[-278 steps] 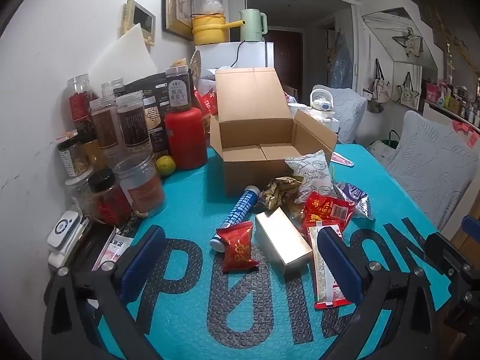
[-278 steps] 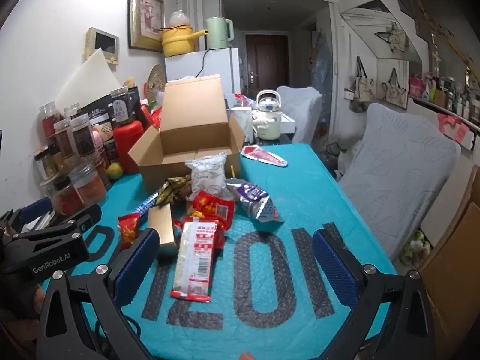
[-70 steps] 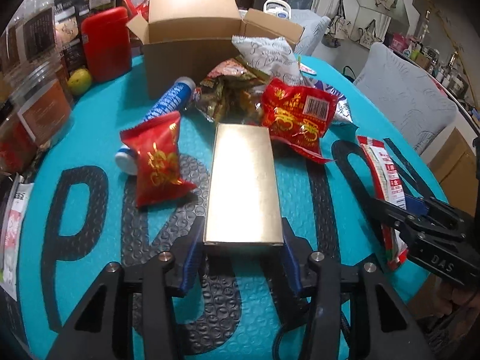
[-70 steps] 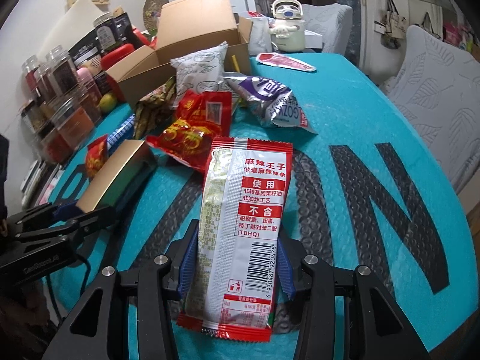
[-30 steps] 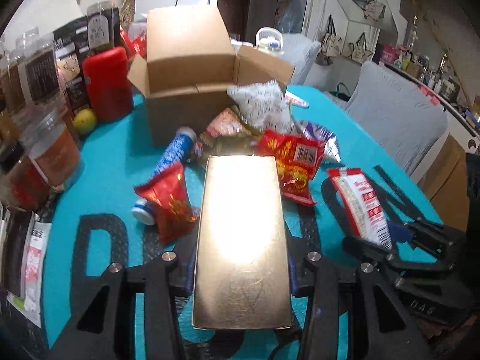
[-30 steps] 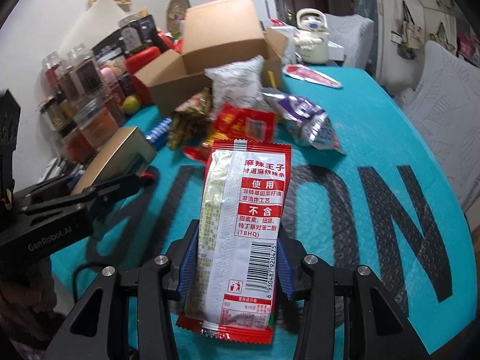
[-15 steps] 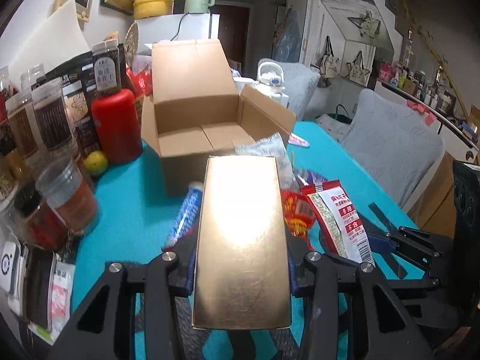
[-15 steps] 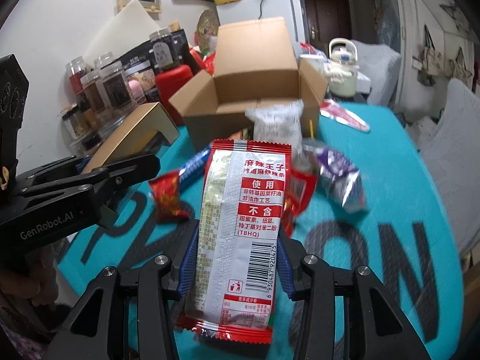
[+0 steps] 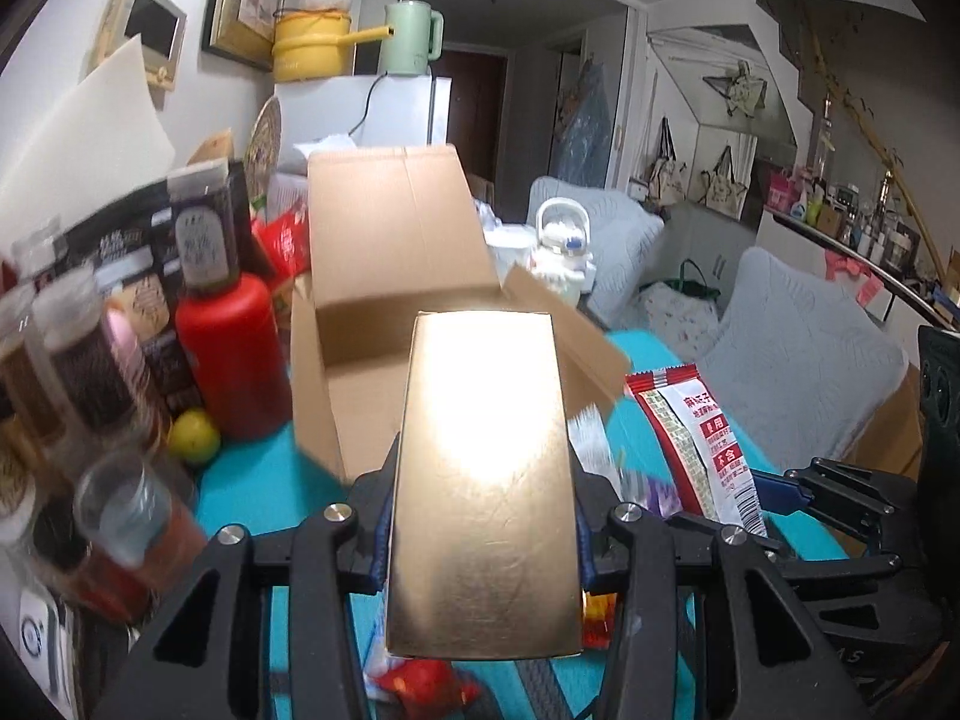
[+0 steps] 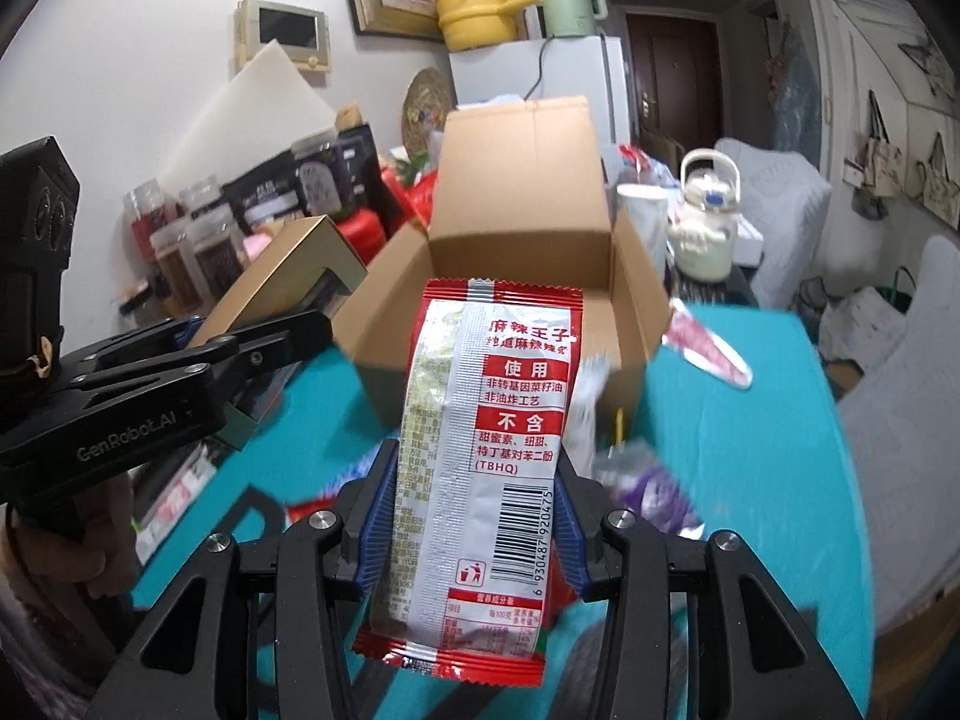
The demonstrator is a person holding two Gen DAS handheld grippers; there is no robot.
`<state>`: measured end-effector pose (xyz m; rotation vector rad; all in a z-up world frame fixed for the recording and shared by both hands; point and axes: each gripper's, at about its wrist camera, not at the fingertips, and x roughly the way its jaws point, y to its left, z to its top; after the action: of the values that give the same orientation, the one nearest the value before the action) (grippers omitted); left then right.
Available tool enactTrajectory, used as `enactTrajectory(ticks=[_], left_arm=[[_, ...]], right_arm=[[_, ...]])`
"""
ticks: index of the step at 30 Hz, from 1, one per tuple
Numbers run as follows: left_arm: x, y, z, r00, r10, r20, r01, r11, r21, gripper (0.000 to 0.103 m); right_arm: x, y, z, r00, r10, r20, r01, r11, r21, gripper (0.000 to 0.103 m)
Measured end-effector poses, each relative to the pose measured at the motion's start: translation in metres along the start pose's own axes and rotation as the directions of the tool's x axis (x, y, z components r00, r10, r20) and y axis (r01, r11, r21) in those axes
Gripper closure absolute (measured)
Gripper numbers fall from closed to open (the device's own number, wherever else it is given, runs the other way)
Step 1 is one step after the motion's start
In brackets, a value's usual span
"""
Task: Organize snacks
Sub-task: 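Carry the sauce packet into the cardboard box and open the right gripper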
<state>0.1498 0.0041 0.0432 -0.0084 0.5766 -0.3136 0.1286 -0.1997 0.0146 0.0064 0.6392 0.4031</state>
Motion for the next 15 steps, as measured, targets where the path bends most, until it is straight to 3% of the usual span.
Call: enactTrajectory(ticks=[8,15], left_arm=[[0.024,0.009,0.045,0.998,-0.007,0.066,0.007,1.0,0.001,0.059],[0.045,0.025,0.075,0.994,0.028,0.104,-0.028,1.0,0.0,0.059]], right_arm=[[0.011,-0.009,0.049,0.997,0.014,0.079,-0.012,0.999,-0.034,0.058],[0.036,-0.016,0.085,0.992,0.007,0.127,-0.002,0.999,-0.044,0.058]])
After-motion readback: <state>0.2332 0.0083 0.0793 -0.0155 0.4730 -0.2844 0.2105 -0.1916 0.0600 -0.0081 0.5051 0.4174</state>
